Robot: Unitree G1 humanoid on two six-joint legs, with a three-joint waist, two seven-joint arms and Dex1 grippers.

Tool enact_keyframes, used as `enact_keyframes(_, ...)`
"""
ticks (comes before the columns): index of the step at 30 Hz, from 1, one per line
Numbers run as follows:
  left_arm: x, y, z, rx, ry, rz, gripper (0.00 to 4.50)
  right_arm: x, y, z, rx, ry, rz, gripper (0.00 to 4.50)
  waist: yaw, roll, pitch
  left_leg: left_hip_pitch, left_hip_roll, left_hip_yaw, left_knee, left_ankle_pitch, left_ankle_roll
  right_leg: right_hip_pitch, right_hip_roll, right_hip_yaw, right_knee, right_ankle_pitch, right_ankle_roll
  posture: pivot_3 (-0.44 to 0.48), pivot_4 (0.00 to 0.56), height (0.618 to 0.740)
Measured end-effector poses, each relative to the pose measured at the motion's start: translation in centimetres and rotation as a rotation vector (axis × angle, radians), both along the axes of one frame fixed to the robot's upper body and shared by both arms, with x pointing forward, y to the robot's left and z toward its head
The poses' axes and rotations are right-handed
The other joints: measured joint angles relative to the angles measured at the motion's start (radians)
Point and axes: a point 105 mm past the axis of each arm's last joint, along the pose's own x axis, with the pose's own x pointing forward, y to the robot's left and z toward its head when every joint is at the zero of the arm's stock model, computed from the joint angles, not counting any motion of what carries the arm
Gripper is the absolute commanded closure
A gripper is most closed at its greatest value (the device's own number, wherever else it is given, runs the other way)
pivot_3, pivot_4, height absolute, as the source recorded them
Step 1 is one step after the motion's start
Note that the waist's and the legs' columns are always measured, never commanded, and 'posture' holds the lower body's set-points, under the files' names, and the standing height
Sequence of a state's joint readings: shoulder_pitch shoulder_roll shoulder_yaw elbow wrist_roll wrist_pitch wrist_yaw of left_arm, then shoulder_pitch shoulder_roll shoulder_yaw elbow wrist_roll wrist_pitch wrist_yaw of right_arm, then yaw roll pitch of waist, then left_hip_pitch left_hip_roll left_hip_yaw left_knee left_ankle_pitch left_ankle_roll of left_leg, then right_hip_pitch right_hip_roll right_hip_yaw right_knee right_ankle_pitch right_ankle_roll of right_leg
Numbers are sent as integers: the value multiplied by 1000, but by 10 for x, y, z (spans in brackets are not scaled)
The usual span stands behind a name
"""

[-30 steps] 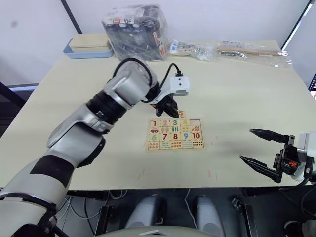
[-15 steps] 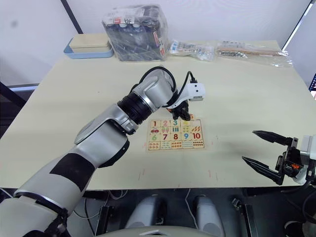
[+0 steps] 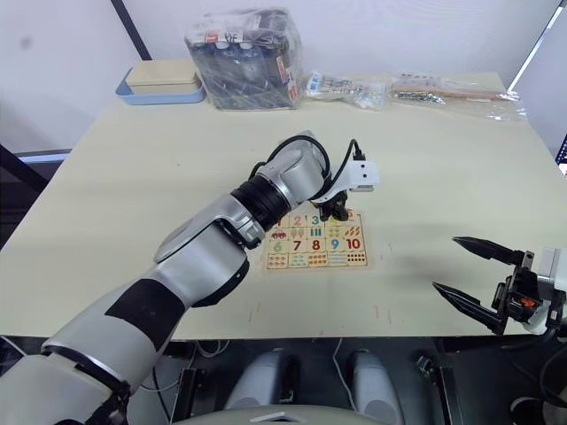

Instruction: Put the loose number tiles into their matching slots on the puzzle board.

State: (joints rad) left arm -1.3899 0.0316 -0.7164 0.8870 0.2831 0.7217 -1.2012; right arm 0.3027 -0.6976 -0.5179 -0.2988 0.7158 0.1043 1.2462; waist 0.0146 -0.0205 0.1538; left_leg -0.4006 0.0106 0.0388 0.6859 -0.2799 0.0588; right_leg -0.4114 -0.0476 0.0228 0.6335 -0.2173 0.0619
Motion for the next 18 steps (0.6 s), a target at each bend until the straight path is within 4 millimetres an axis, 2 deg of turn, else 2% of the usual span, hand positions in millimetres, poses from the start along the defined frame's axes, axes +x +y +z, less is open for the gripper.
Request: enact_keyframes(18,2,-4,-6,26,-41,-44,3547,-3,0,-3,5,13,-17,0,0,0,0,0,0,0,0,0,0,0,0,0,0,0,0,0,150,740)
